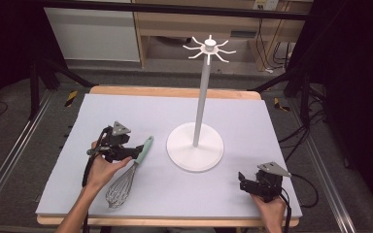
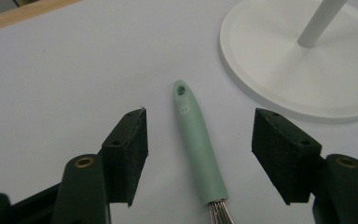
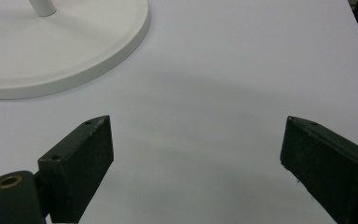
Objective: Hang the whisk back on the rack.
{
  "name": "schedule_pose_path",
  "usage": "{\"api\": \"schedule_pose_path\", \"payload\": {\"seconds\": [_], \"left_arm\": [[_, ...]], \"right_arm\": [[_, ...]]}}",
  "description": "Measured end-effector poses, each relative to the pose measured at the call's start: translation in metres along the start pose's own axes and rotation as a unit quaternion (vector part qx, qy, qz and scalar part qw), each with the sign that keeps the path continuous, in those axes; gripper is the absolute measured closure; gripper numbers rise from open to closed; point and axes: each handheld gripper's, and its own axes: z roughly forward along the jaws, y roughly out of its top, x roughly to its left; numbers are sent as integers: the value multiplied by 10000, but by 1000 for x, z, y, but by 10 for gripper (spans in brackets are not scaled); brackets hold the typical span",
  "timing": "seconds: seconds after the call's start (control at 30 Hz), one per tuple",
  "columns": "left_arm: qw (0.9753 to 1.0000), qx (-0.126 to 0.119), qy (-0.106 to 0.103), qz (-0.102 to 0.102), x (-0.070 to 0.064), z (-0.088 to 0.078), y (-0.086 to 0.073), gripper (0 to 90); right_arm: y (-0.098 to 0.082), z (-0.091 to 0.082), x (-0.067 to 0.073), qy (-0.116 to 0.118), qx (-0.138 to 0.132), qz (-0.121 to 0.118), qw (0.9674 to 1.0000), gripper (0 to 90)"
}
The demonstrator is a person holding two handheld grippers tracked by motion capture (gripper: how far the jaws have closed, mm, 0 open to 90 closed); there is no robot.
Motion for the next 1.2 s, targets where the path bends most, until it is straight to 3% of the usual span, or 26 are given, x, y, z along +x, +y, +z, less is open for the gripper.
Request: {"api": "schedule_pose_path", "payload": {"seconds": [0.27,0.73,1.2], "left_arm": [[9997,255,2,64,0,6,-1,379],[9978,663,-43,-11,-2,16,-5,410],[9939,1070,-199,-154,-6,29,-10,495]], "right_arm": [[0,1,0,20,39,-28,10000,100],[0,1,0,25,63,-14,10000,100],[0,1,0,39,79,-16,10000,100]]}}
